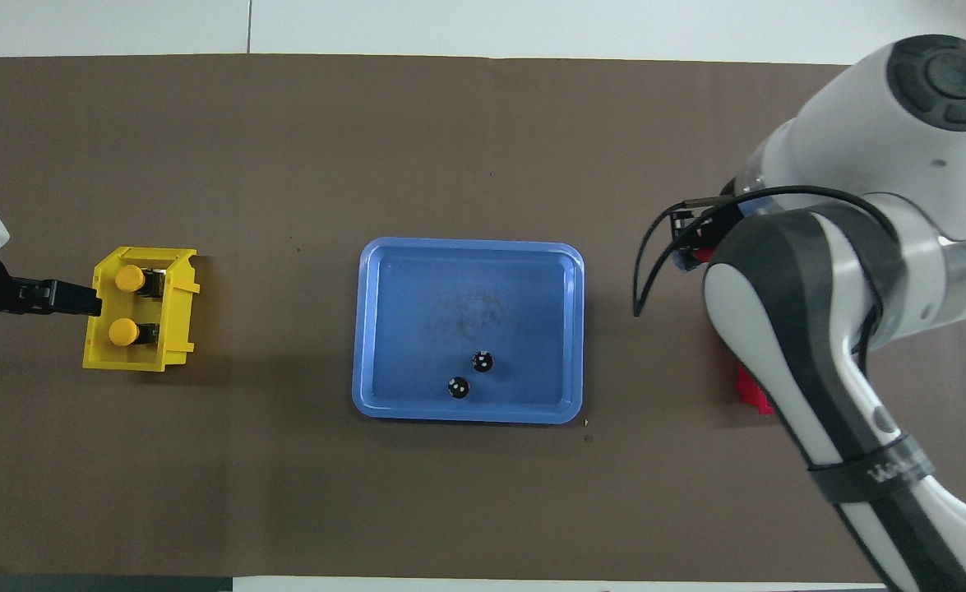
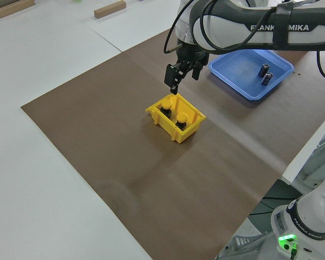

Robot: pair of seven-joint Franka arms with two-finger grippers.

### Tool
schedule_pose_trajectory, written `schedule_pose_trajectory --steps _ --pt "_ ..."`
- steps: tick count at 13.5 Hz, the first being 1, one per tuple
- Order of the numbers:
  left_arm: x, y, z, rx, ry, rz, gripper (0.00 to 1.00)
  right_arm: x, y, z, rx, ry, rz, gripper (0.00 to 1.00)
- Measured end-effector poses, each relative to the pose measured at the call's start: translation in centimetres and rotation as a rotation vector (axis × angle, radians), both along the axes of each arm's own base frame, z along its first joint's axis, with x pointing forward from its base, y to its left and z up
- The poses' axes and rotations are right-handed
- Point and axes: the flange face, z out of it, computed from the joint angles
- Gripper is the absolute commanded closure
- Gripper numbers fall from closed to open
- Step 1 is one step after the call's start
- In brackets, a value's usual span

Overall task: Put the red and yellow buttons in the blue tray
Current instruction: 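Lift the red button with the right gripper while the left gripper reaches yellow, then place the red button in the tray while the left gripper grasps yellow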

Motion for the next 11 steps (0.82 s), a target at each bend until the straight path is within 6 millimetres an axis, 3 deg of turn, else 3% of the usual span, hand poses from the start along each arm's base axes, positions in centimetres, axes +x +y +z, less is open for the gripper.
schedule_pose_trajectory --steps 2,3,8,11 --pt "-0.2 -0.1 -0.8 0.000 0.009 -0.002 0.11 -0.9 6.5 -0.7 0.034 -0.020 -0.096 0.86" --pt "-0.3 -0.1 -1.2 0.000 0.007 -0.002 0.16 -1.0 8.3 -1.6 0.041 -0.021 -0.131 0.86" --pt "-0.2 -0.1 -4.0 0.002 0.017 -0.004 0.29 0.1 16.0 -9.3 0.029 0.003 -0.222 0.82" --pt "0.2 -0.1 -5.4 0.004 0.008 -0.004 0.29 0.2 17.3 -11.8 0.023 0.011 -0.225 0.81"
